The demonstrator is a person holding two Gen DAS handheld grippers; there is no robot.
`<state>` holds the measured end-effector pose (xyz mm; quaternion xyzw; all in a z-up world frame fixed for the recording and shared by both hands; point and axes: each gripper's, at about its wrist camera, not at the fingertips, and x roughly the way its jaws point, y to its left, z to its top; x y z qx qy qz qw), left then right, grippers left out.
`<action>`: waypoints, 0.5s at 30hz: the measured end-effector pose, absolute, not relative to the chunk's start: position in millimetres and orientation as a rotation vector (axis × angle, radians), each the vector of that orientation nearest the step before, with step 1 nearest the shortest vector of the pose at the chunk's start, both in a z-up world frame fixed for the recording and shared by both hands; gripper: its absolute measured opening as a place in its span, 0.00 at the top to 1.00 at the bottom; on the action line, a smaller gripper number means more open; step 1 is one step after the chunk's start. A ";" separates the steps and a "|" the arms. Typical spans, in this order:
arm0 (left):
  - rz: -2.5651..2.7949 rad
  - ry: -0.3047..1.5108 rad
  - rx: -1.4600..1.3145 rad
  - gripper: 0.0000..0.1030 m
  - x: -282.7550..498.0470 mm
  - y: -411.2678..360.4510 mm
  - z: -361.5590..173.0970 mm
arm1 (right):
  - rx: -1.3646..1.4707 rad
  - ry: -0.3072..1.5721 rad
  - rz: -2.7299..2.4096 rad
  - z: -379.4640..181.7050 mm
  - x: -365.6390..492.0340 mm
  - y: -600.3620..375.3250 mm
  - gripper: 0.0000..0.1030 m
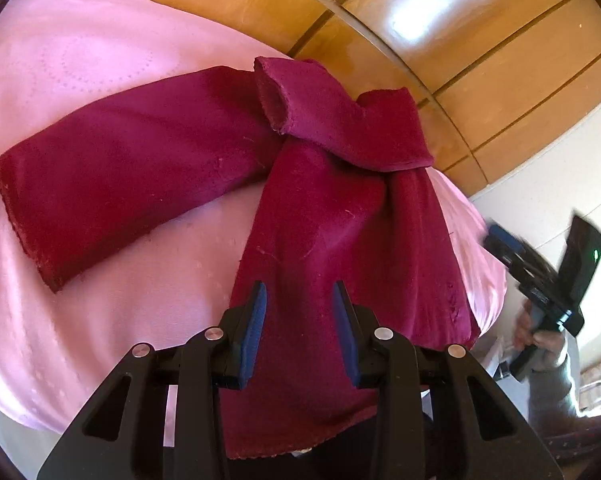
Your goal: Fold small clothes
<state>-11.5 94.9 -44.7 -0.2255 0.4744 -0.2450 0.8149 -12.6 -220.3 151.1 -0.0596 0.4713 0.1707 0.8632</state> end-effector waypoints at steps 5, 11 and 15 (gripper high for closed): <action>-0.503 1.003 -0.500 0.69 -11.4 97.8 -50.2 | -0.182 0.970 0.566 117.4 44.1 -124.8 0.41; -0.491 0.982 -0.540 0.69 -17.0 107.2 -52.6 | -0.365 1.056 0.576 59.5 90.5 -71.9 0.72; -0.478 0.974 -0.532 0.69 -18.4 111.1 -52.3 | -0.246 1.025 0.518 75.4 104.6 -92.7 0.92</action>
